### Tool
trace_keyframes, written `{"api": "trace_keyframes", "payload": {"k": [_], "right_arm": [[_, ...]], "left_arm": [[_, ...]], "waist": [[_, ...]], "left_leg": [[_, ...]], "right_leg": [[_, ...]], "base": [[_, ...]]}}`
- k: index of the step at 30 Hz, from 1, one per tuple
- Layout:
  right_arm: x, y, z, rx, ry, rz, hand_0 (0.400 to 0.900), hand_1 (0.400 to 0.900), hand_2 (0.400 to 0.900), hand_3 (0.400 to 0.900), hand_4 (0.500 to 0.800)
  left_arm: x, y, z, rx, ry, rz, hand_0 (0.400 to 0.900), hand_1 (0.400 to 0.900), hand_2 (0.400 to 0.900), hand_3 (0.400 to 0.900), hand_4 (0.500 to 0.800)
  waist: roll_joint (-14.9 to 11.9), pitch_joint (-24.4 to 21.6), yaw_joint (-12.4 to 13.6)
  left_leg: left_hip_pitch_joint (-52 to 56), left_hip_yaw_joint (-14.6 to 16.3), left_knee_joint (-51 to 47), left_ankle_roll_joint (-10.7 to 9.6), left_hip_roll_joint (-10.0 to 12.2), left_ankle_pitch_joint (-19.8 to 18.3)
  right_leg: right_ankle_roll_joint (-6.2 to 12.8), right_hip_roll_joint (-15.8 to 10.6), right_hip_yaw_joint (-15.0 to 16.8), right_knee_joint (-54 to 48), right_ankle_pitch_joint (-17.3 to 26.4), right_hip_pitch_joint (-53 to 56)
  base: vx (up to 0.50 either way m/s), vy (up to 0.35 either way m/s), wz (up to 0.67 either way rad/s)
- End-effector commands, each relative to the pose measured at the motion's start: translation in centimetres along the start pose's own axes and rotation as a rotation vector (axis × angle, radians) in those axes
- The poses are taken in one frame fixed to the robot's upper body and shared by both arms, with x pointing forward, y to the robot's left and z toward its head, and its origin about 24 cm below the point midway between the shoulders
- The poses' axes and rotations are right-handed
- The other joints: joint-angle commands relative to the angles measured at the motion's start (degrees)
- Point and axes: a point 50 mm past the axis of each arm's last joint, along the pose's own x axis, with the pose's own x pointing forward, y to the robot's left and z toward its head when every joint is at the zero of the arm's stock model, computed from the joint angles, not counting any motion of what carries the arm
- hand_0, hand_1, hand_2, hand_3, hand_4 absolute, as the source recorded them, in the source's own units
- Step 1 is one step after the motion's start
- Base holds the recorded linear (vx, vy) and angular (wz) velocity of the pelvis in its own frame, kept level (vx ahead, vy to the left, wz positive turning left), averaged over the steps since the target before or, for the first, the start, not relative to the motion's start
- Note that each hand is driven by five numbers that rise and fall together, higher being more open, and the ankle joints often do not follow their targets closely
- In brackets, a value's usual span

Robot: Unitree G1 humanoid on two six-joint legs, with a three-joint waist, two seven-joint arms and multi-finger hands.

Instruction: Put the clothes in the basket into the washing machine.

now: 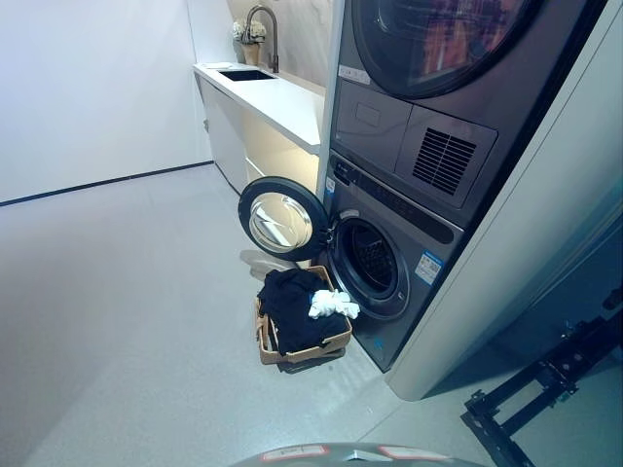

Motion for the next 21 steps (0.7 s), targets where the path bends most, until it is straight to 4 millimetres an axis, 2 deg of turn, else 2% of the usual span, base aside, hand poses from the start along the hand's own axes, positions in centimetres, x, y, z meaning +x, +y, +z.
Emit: {"api": "trace_keyframes", "payload": {"k": [1,21], "right_arm": [[-0.02,-0.08,3.82,0.006,-0.097,-0.021,0.900,0.900,0.900,0.900,0.800],[-0.04,-0.03,4.11,-0.007,-0.110,-0.018,0.900,0.900,0.900,0.900,0.800]], "left_arm": [[-0.01,-1.10,2.77,0.009,-0.054,-0.016,0.900,0.900,0.900,0.900,0.800],[-0.04,-1.42,2.99,0.003,-0.061,-0.025,0.900,0.900,0.900,0.900,0.800]], "waist": [[1.8,4.5,0.5],[2.0,6.2,0.5]], "left_leg": [[4.7,0.8,0.4,1.3,-3.2,-11.9],[5.5,0.3,0.4,1.2,-3.1,-12.0]], "right_leg": [[3.21,-0.4,-0.8,0.4,-3.7,-0.3],[3.00,-0.2,-1.1,0.4,-4.0,0.4]], "base": [[0.00,0.000,0.00],[0.00,0.000,0.00]]}}
